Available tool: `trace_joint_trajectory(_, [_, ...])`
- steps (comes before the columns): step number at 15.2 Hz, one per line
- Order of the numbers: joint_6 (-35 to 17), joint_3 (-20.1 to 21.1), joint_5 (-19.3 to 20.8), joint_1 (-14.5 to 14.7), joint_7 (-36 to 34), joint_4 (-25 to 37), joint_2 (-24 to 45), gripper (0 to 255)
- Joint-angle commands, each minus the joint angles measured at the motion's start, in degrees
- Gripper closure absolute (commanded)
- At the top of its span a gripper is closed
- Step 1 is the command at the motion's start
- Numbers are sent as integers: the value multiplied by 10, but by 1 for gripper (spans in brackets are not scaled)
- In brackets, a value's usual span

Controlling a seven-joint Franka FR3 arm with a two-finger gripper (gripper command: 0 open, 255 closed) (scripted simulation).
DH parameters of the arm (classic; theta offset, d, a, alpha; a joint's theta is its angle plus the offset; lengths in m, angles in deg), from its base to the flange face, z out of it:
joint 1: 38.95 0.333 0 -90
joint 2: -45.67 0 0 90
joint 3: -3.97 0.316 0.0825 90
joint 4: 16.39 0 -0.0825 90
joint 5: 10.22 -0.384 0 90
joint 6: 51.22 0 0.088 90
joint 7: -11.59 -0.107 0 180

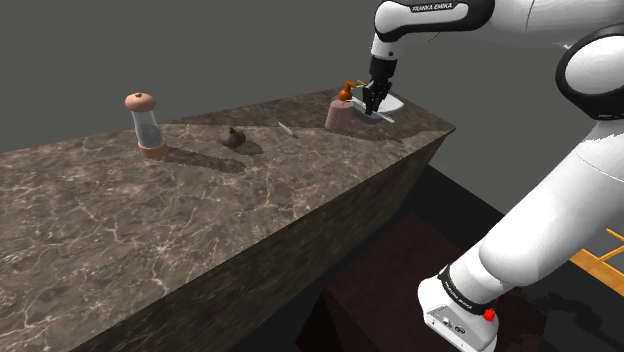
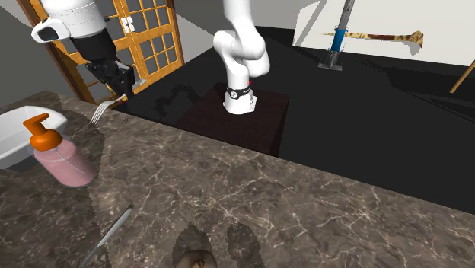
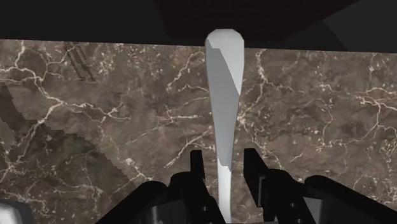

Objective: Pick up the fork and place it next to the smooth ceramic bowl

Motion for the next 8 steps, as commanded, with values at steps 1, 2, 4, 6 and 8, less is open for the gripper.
trace_joint_trajectory(1, [0,-12,1,-13,25,16,14,255])
trace_joint_trajectory(2, [2,-18,2,-20,38,23,20,255])
trace_joint_trajectory(4, [4,-29,3,-34,64,40,34,255])
trace_joint_trajectory(6, [8,-40,3,-49,89,60,49,255])
trace_joint_trajectory(8, [12,-51,2,-64,115,83,67,255])
